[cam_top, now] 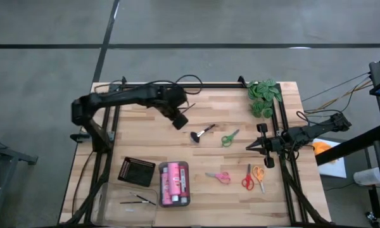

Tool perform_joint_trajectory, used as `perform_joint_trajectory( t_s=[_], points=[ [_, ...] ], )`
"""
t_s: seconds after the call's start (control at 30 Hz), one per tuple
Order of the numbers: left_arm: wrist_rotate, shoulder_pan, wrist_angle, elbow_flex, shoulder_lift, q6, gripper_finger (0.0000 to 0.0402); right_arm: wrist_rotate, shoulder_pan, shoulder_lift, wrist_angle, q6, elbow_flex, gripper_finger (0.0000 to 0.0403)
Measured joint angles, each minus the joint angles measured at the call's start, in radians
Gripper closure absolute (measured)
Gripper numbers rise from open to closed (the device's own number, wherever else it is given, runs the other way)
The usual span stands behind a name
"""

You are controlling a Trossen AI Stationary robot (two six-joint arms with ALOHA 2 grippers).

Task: Pick & Place Paint Supplies
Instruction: Put the eyeshadow brush into the transparent bin

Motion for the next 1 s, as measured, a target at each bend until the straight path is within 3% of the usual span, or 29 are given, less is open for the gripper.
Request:
perform_joint_trajectory(
  t_s=[0.2,0.37,0.5,0.73,0.87,1.0],
  points=[
    [0.000,-0.093,-0.179,0.000,-0.153,-0.005,0.0401,0.000,0.000,-0.001,0.000,0.000,0.000,0.0388],
    [0.000,-0.243,-0.283,-0.001,-0.284,-0.086,0.0401,0.000,0.000,-0.001,0.000,0.000,0.000,0.0388],
    [0.000,-0.421,-0.300,-0.040,-0.401,-0.196,0.0401,0.000,0.000,0.000,0.000,0.000,0.000,0.0388],
    [-0.072,-0.830,-0.269,-0.206,-0.584,-0.526,0.0401,0.000,0.000,0.000,0.000,0.000,0.000,0.0388],
    [-0.125,-1.058,-0.208,-0.316,-0.629,-0.723,0.0401,0.000,0.000,0.000,0.000,0.000,0.000,0.0388],
    [-0.129,-1.207,-0.109,-0.416,-0.629,-0.845,0.0401,0.000,0.000,0.000,0.000,0.000,0.000,0.0388]
  ],
)
